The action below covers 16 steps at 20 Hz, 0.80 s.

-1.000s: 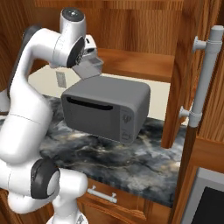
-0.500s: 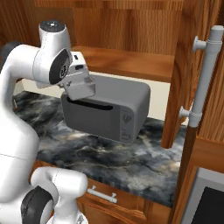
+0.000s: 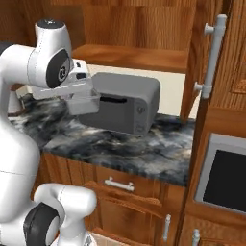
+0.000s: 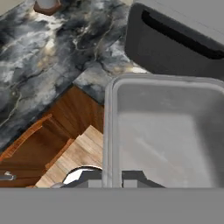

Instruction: Retrieve the tupperware and aluminum foil from the cabinet and place them on the dining counter near the plate with lemon and kebab skewer to prepare for storing leftovers.

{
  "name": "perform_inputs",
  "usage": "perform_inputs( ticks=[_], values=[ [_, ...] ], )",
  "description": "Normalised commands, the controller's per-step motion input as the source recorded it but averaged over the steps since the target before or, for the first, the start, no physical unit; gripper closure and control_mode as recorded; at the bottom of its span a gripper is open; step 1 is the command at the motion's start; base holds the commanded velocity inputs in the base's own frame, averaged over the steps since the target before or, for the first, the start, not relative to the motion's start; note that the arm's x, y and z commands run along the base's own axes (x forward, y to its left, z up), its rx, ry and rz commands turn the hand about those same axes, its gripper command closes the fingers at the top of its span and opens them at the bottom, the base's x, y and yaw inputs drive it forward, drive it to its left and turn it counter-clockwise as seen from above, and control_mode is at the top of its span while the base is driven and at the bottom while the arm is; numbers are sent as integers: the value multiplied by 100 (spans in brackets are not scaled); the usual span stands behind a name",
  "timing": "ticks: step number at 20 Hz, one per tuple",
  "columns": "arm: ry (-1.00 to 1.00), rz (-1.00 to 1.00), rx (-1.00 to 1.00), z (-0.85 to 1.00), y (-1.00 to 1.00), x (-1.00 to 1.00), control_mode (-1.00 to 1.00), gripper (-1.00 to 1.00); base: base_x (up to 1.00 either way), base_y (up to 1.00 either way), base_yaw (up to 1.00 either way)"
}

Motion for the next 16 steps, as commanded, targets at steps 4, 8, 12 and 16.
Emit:
perform_inputs(
  ticks=[4, 8, 12, 16],
  values=[
    [0, 0, 0, 0, 0, 0, 100, 100, -100, -17, -51],
    [0, 0, 0, 0, 0, 0, 100, 100, -72, -36, -66],
    [0, 0, 0, 0, 0, 0, 100, 100, -4, -54, -77],
    [0, 0, 0, 0, 0, 0, 100, 100, 0, -57, -82]
  ],
)
